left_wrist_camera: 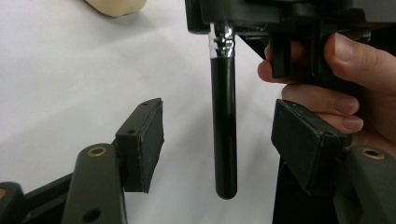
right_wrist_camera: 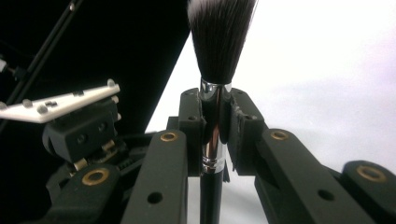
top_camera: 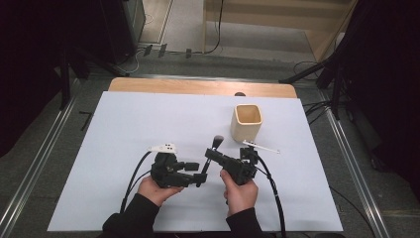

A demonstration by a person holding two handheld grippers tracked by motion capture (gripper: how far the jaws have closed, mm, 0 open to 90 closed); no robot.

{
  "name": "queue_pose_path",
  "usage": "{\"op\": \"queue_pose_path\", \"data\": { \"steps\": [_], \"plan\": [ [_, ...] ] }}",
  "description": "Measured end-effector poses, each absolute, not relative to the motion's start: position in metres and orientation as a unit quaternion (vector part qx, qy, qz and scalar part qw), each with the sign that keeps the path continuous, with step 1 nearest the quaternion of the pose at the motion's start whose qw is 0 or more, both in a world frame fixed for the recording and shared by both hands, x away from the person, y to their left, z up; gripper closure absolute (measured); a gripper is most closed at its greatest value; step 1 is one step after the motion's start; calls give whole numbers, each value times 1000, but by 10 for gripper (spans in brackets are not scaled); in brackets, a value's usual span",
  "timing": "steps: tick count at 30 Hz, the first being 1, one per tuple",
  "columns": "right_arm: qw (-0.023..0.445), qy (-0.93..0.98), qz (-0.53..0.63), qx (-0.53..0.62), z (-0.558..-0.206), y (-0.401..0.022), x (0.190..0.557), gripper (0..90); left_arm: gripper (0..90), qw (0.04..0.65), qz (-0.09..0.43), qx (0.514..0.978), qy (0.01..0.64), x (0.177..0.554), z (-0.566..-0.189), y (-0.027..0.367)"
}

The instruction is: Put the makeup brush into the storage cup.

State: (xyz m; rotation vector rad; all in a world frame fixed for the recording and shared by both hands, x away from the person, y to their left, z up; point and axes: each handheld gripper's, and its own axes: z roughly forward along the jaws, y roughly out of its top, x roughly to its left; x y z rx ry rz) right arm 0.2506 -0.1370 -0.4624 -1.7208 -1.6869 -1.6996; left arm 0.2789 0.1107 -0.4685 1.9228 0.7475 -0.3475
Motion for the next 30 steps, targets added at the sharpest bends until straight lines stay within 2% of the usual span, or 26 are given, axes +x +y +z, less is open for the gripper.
{"op": "queue_pose_path", "data": {
  "steps": [9,30],
  "plan": [
    [97,-604,-553,-565,-463,-135,254,786,318,476,-131,814,307,280,-463,116],
    [63,-682,-506,-524,-458,-147,262,787,298,445,-118,839,292,282,-454,131]
  ]
}}
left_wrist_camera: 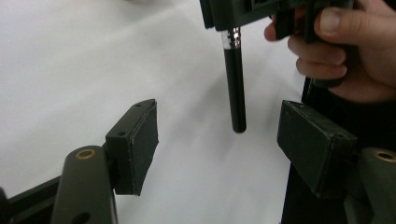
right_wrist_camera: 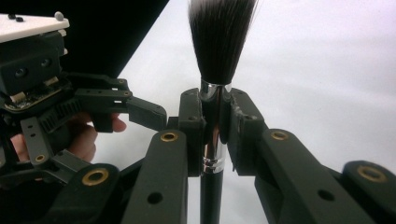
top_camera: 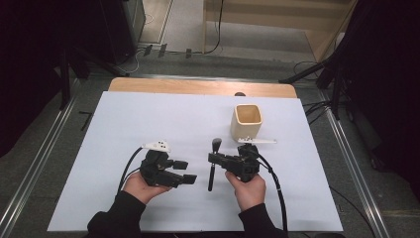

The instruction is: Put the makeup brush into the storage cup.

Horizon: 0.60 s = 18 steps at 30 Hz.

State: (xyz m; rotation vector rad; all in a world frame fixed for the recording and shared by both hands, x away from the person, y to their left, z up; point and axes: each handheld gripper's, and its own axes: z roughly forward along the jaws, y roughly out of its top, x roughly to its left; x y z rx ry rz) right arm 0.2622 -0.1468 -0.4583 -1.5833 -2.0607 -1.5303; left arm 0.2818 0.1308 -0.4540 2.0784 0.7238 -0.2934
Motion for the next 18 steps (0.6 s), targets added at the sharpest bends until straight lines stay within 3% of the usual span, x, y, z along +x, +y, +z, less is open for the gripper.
{"op": "queue_pose_path", "data": {
  "steps": [18],
  "plan": [
    [25,-758,-470,-451,-445,-147,273,787,282,422,-93,857,281,281,-447,143]
  ]
}}
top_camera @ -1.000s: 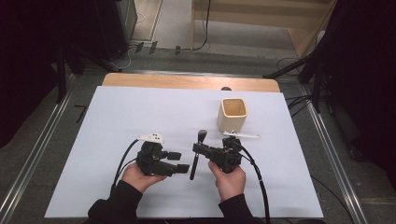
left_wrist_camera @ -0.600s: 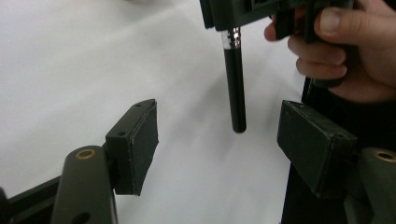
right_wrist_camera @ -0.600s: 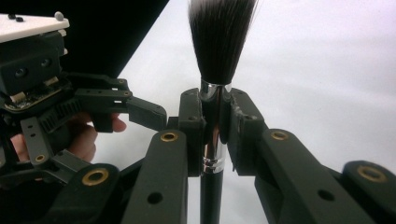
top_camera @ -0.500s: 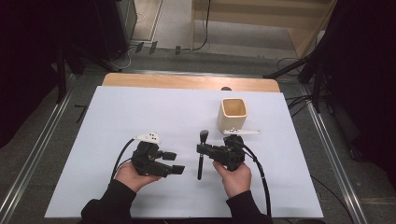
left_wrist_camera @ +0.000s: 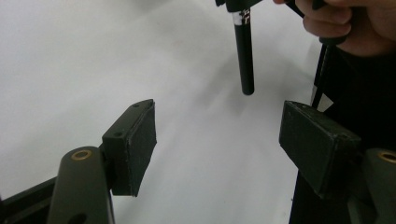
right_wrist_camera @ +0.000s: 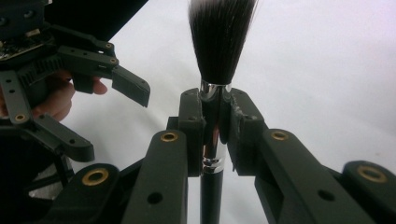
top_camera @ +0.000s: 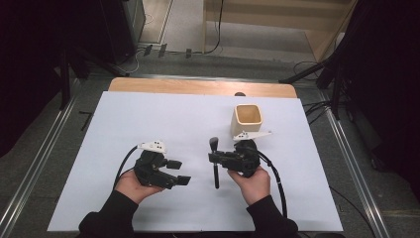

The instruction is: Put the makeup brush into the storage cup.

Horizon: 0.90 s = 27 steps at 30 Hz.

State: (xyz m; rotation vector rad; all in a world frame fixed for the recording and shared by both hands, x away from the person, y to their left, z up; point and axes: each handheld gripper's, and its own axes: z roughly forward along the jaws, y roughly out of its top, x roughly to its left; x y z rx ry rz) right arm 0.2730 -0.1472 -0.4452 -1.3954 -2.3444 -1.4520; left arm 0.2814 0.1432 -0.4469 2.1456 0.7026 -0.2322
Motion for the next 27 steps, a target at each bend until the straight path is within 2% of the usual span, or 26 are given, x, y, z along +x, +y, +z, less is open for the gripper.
{"op": "queue_pose_path", "data": {
  "steps": [12,16,27],
  "plan": [
    [17,-769,-472,-431,-443,-156,279,786,274,399,-74,873,271,283,-446,155],
    [15,-768,-476,-428,-442,-158,279,787,273,383,-45,885,262,281,-445,161],
    [6,-771,-476,-424,-440,-162,277,786,274,360,-9,900,245,282,-448,174]
  ]
}}
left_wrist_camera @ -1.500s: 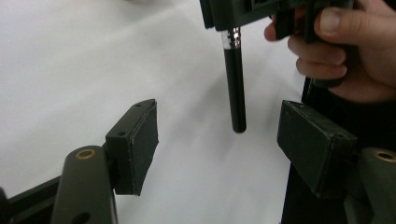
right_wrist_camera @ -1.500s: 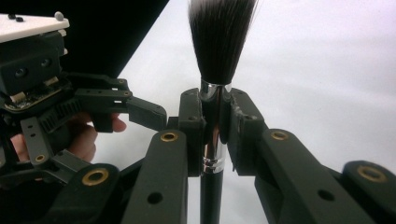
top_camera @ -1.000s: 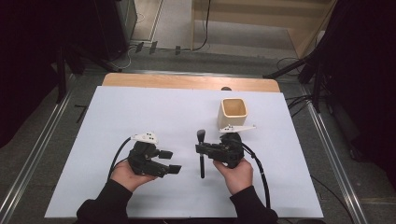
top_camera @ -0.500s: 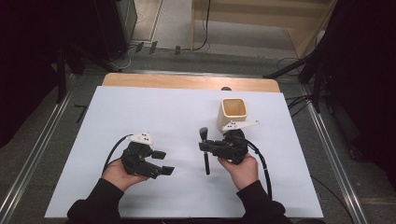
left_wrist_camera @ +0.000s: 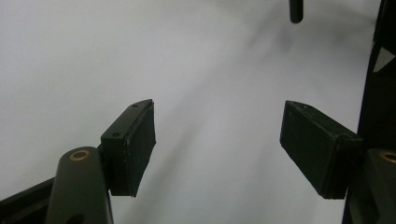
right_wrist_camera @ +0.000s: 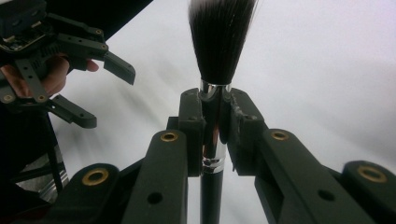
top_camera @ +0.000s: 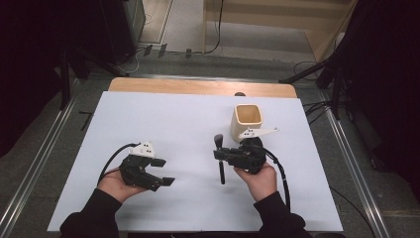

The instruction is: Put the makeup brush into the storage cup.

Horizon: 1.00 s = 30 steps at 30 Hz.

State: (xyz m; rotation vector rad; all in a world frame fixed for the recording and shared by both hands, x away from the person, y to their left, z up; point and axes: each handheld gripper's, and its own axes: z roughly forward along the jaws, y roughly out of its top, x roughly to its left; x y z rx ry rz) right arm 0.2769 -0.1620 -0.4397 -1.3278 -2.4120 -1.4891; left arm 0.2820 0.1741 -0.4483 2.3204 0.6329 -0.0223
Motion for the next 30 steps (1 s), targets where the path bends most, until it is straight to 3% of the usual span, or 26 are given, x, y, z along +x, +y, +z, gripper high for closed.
{"op": "queue_pose_path", "data": {
  "steps": [30],
  "plan": [
    [-20,-756,-495,-429,-419,-185,281,787,273,323,10,906,275,285,-455,204]
  ]
}}
